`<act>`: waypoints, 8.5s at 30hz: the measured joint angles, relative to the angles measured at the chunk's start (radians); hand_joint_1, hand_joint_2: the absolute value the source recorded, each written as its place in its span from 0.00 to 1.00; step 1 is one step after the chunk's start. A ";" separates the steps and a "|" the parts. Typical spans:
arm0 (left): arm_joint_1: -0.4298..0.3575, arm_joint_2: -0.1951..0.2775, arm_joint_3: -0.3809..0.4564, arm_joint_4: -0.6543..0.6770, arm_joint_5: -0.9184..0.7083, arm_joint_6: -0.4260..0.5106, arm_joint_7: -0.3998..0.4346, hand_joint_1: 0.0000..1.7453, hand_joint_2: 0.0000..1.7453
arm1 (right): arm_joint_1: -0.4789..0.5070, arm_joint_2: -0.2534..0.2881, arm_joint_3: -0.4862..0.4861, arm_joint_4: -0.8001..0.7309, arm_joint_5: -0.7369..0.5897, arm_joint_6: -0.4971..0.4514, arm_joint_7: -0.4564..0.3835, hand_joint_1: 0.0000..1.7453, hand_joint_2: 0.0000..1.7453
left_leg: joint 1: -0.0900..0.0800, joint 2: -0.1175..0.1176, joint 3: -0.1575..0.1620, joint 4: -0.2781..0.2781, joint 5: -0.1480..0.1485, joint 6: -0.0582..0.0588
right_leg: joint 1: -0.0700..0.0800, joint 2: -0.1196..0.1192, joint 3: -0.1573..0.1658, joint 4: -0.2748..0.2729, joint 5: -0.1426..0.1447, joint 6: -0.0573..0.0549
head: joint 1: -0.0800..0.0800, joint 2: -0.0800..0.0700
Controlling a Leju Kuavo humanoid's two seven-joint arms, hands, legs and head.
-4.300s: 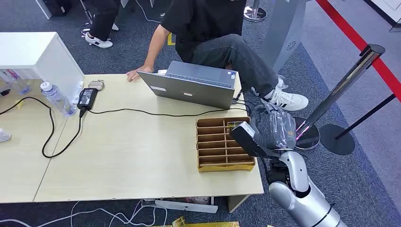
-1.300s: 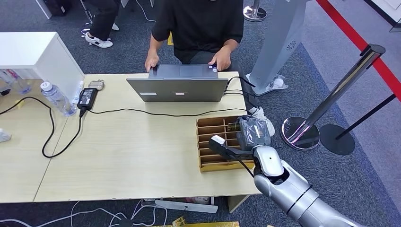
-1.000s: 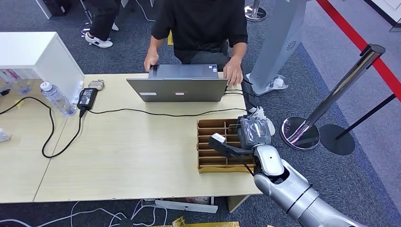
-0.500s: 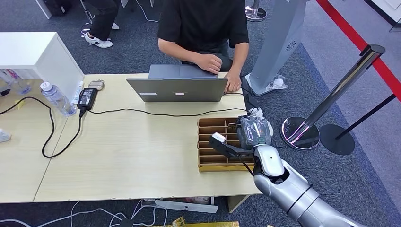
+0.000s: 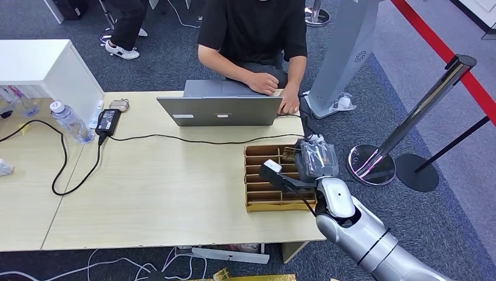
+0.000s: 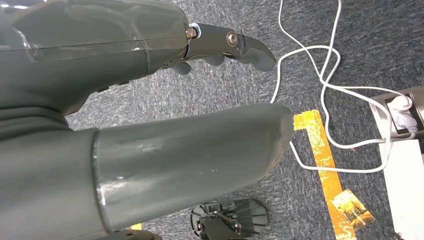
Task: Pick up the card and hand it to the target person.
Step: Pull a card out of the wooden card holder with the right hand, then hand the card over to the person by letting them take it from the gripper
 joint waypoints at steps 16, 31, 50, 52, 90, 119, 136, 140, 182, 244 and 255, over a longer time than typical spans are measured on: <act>0.006 0.001 0.000 0.001 0.018 0.003 -0.015 0.00 0.00 | -0.002 -0.062 -0.059 -0.182 0.029 0.011 0.038 1.00 1.00 | 0.000 0.000 0.000 0.000 0.000 0.000 | 0.000 0.000 0.000 0.000 0.000 0.000 | 0.000 0.000; 0.007 0.001 0.000 0.007 0.021 0.009 -0.013 0.00 0.00 | -0.019 -0.136 -0.140 -0.259 0.127 0.017 0.109 1.00 1.00 | 0.000 0.000 0.000 0.000 0.000 0.000 | 0.000 0.000 0.000 0.000 0.000 0.000 | 0.000 0.000; -0.002 -0.002 0.000 0.007 0.006 0.005 0.009 0.00 0.00 | -0.031 -0.169 -0.224 -0.233 0.287 -0.165 0.080 1.00 1.00 | 0.000 0.000 0.000 0.000 0.000 0.000 | 0.000 0.000 0.000 0.000 0.000 0.000 | 0.000 0.000; -0.004 -0.003 0.000 0.007 0.001 0.002 0.014 0.00 0.00 | -0.031 -0.168 -0.231 -0.225 0.276 -0.166 0.074 1.00 1.00 | 0.000 0.000 -0.001 0.000 0.000 0.000 | 0.000 0.000 0.000 0.000 0.000 0.000 | 0.000 0.000; -0.031 -0.011 -0.029 0.007 -0.059 -0.005 0.048 0.00 0.00 | 0.026 -0.117 -0.274 0.023 -0.376 -0.345 -0.066 1.00 1.00 | 0.000 0.000 -0.001 0.000 0.000 0.000 | 0.000 0.000 -0.001 0.000 0.000 0.000 | 0.000 0.000; -0.041 -0.032 -0.057 0.007 -0.059 -0.010 0.048 0.00 0.00 | 0.074 -0.168 -0.329 -0.009 -0.341 -0.321 -0.051 1.00 1.00 | 0.000 0.000 -0.002 0.000 0.000 0.000 | 0.000 0.000 -0.001 0.000 0.000 0.000 | 0.000 0.000; -0.042 -0.019 -0.057 0.007 -0.053 -0.018 0.054 0.00 0.00 | 0.039 -0.123 -0.305 0.033 -0.334 -0.322 -0.054 1.00 1.00 | 0.000 -0.001 -0.002 0.000 0.000 0.000 | 0.000 -0.001 -0.001 0.000 0.000 0.000 | 0.000 0.000; -0.042 -0.018 -0.057 0.007 -0.053 -0.018 0.056 0.00 0.00 | 0.038 -0.116 -0.304 0.037 -0.333 -0.323 -0.053 1.00 1.00 | 0.000 -0.001 -0.002 0.000 0.000 0.000 | 0.000 -0.001 -0.001 0.000 0.000 0.000 | 0.000 0.000; -0.041 -0.014 -0.057 0.007 -0.071 -0.016 0.062 0.00 0.00 | 0.036 -0.027 -0.306 0.038 -0.645 -0.418 -0.274 0.86 1.00 | 0.000 -0.001 -0.002 0.001 0.000 0.000 | 0.000 -0.001 -0.001 0.000 0.000 0.000 | 0.000 0.000; 0.008 -0.006 -0.045 0.007 -0.016 0.004 0.029 0.00 0.00 | 0.501 0.221 -0.515 -0.265 -0.422 -0.442 -0.528 0.00 1.00 | 0.001 -0.001 -0.002 0.000 0.000 0.000 | 0.001 -0.001 -0.001 0.000 -0.001 0.000 | 0.000 0.000; 0.010 -0.006 -0.029 0.008 -0.014 0.016 0.041 0.00 0.00 | 0.574 0.339 -0.544 -0.284 -0.541 -0.441 -0.626 0.00 1.00 | 0.001 0.000 -0.002 0.000 0.000 0.000 | 0.001 0.000 -0.002 0.000 0.000 0.000 | 0.000 0.000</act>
